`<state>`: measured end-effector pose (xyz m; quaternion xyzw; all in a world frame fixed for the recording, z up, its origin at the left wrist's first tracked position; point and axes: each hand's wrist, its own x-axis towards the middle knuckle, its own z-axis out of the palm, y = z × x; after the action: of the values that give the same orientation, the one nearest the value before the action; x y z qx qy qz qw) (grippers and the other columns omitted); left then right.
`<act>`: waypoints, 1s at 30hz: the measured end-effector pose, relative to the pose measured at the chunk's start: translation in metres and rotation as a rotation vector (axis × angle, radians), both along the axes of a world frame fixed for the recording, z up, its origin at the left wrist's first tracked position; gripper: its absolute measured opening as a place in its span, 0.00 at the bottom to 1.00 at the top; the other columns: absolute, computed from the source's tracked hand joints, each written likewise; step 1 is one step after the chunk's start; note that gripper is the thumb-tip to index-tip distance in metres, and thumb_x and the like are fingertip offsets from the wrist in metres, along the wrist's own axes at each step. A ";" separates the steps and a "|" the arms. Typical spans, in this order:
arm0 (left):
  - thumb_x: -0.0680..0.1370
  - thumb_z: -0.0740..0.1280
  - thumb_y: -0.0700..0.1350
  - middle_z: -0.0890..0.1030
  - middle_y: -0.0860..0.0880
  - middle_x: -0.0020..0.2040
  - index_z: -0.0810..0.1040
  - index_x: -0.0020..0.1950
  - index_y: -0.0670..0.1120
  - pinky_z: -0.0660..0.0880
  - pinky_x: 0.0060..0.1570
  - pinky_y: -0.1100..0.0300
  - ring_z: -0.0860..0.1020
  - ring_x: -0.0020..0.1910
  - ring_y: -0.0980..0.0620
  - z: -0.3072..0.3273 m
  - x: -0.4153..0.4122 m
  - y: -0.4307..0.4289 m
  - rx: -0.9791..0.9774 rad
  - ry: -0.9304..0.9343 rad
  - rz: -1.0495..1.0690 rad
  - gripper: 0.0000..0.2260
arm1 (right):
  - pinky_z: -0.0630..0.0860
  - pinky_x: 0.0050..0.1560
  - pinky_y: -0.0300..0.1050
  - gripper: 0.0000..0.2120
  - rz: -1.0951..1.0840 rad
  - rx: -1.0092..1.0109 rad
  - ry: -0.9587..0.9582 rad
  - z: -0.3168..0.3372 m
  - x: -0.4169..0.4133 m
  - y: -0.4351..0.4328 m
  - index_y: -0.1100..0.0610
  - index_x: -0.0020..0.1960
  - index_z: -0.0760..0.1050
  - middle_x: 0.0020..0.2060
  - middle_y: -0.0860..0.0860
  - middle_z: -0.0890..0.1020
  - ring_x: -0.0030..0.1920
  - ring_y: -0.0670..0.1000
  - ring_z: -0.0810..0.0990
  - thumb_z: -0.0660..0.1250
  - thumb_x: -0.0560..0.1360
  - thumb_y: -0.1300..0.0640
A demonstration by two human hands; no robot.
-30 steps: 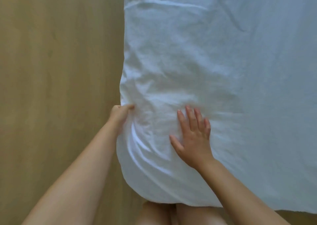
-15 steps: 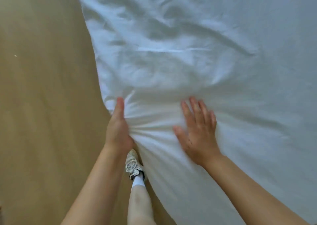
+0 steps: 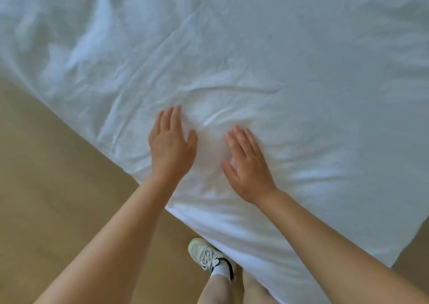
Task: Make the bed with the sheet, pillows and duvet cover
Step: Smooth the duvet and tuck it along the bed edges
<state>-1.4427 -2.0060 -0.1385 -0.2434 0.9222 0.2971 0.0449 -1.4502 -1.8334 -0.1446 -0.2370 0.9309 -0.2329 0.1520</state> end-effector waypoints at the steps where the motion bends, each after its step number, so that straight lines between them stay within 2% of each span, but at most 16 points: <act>1: 0.80 0.59 0.49 0.57 0.47 0.77 0.56 0.77 0.46 0.48 0.72 0.52 0.50 0.76 0.48 0.005 -0.025 0.009 -0.038 0.009 -0.154 0.26 | 0.54 0.74 0.56 0.27 -0.061 -0.012 0.019 0.002 -0.015 -0.003 0.65 0.72 0.62 0.73 0.62 0.61 0.74 0.63 0.55 0.63 0.76 0.58; 4: 0.81 0.54 0.51 0.53 0.51 0.78 0.54 0.77 0.49 0.45 0.73 0.52 0.46 0.77 0.51 0.011 -0.087 0.038 -0.127 -0.005 -0.474 0.24 | 0.49 0.73 0.52 0.27 -0.216 -0.020 0.056 0.003 -0.068 -0.008 0.62 0.74 0.59 0.74 0.60 0.58 0.75 0.59 0.52 0.54 0.78 0.52; 6: 0.81 0.53 0.51 0.52 0.51 0.78 0.54 0.77 0.49 0.45 0.73 0.52 0.46 0.77 0.51 0.010 -0.125 0.054 -0.157 -0.014 -0.582 0.24 | 0.46 0.73 0.51 0.29 -0.255 0.046 0.055 -0.001 -0.099 0.008 0.58 0.75 0.58 0.75 0.56 0.57 0.76 0.56 0.52 0.46 0.77 0.47; 8: 0.81 0.53 0.52 0.51 0.51 0.78 0.52 0.77 0.50 0.44 0.73 0.53 0.46 0.77 0.51 0.007 -0.164 0.068 -0.197 -0.040 -0.666 0.25 | 0.50 0.73 0.53 0.30 -0.347 0.174 0.082 -0.010 -0.115 0.057 0.56 0.75 0.60 0.75 0.55 0.60 0.75 0.56 0.56 0.46 0.76 0.44; 10: 0.81 0.53 0.52 0.50 0.51 0.78 0.52 0.77 0.50 0.44 0.73 0.53 0.45 0.77 0.51 0.001 -0.207 0.081 -0.229 -0.029 -0.750 0.25 | 0.54 0.72 0.55 0.32 -0.611 0.313 0.094 -0.017 -0.125 0.125 0.56 0.73 0.62 0.73 0.56 0.63 0.74 0.59 0.60 0.46 0.75 0.41; 12: 0.81 0.53 0.52 0.49 0.51 0.78 0.51 0.78 0.50 0.44 0.73 0.53 0.45 0.77 0.51 -0.001 -0.248 0.099 -0.237 -0.029 -0.830 0.26 | 0.52 0.72 0.57 0.32 -0.948 0.438 0.002 -0.020 -0.131 0.184 0.55 0.75 0.58 0.75 0.57 0.58 0.75 0.59 0.56 0.50 0.76 0.40; 14: 0.81 0.53 0.53 0.48 0.51 0.78 0.50 0.78 0.50 0.44 0.73 0.53 0.45 0.77 0.51 0.000 -0.287 0.122 -0.235 -0.008 -0.876 0.26 | 0.51 0.72 0.58 0.32 -1.266 0.426 -0.097 -0.013 -0.160 0.209 0.56 0.77 0.52 0.76 0.57 0.53 0.76 0.58 0.50 0.56 0.78 0.44; 15: 0.81 0.53 0.53 0.47 0.51 0.78 0.50 0.78 0.50 0.44 0.73 0.53 0.44 0.77 0.51 0.001 -0.313 0.136 -0.231 0.012 -0.888 0.27 | 0.50 0.72 0.58 0.32 -1.319 0.360 -0.082 -0.010 -0.194 0.207 0.57 0.77 0.50 0.77 0.56 0.51 0.76 0.57 0.49 0.57 0.79 0.46; 17: 0.81 0.53 0.53 0.47 0.51 0.78 0.49 0.78 0.50 0.44 0.73 0.53 0.44 0.77 0.51 0.001 -0.344 0.150 -0.225 0.058 -0.892 0.27 | 0.44 0.73 0.54 0.31 -1.118 0.216 0.054 -0.005 -0.255 0.170 0.56 0.77 0.48 0.77 0.55 0.48 0.76 0.55 0.45 0.56 0.79 0.48; 20: 0.80 0.55 0.53 0.44 0.51 0.78 0.44 0.78 0.50 0.42 0.73 0.53 0.41 0.77 0.52 -0.006 -0.408 0.170 -0.287 0.097 -0.872 0.30 | 0.38 0.72 0.51 0.28 -0.741 -0.020 0.179 -0.003 -0.368 0.104 0.53 0.77 0.53 0.77 0.53 0.51 0.76 0.53 0.45 0.55 0.79 0.52; 22: 0.80 0.57 0.52 0.46 0.49 0.78 0.46 0.78 0.48 0.43 0.73 0.51 0.43 0.77 0.51 -0.009 -0.450 0.172 -0.321 0.095 -0.771 0.30 | 0.38 0.72 0.50 0.27 -0.639 -0.044 0.148 -0.004 -0.427 0.104 0.53 0.76 0.55 0.76 0.52 0.54 0.76 0.52 0.47 0.55 0.79 0.52; 23: 0.80 0.56 0.52 0.48 0.48 0.78 0.48 0.78 0.47 0.44 0.73 0.50 0.45 0.77 0.50 -0.011 -0.467 0.171 -0.329 0.083 -0.744 0.29 | 0.39 0.72 0.51 0.27 -0.611 0.055 0.139 -0.011 -0.444 0.124 0.53 0.76 0.55 0.76 0.52 0.54 0.76 0.51 0.47 0.55 0.79 0.49; 25: 0.80 0.54 0.54 0.51 0.48 0.78 0.52 0.78 0.48 0.44 0.73 0.49 0.47 0.77 0.48 -0.018 -0.487 0.169 -0.370 0.055 -0.783 0.27 | 0.41 0.72 0.51 0.29 -0.672 0.282 0.135 -0.031 -0.439 0.188 0.51 0.76 0.53 0.77 0.52 0.52 0.76 0.52 0.47 0.53 0.79 0.43; 28: 0.79 0.50 0.61 0.51 0.49 0.78 0.55 0.77 0.52 0.44 0.73 0.49 0.48 0.77 0.48 -0.025 -0.485 0.174 -0.351 0.036 -0.894 0.28 | 0.44 0.73 0.51 0.31 -1.071 0.444 0.114 -0.045 -0.372 0.304 0.49 0.77 0.50 0.77 0.53 0.51 0.76 0.54 0.48 0.50 0.77 0.39; 30: 0.75 0.45 0.67 0.52 0.51 0.78 0.54 0.77 0.55 0.43 0.72 0.49 0.47 0.77 0.48 -0.031 -0.470 0.182 -0.339 0.038 -1.028 0.32 | 0.45 0.74 0.55 0.33 -1.304 0.511 -0.028 -0.040 -0.342 0.342 0.50 0.77 0.49 0.77 0.55 0.51 0.76 0.57 0.49 0.47 0.76 0.37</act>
<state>-1.9128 -1.8241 -0.1693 0.2407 0.9581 0.0884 0.1277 -1.7925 -1.4916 -0.1842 0.4162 0.9067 -0.0536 0.0439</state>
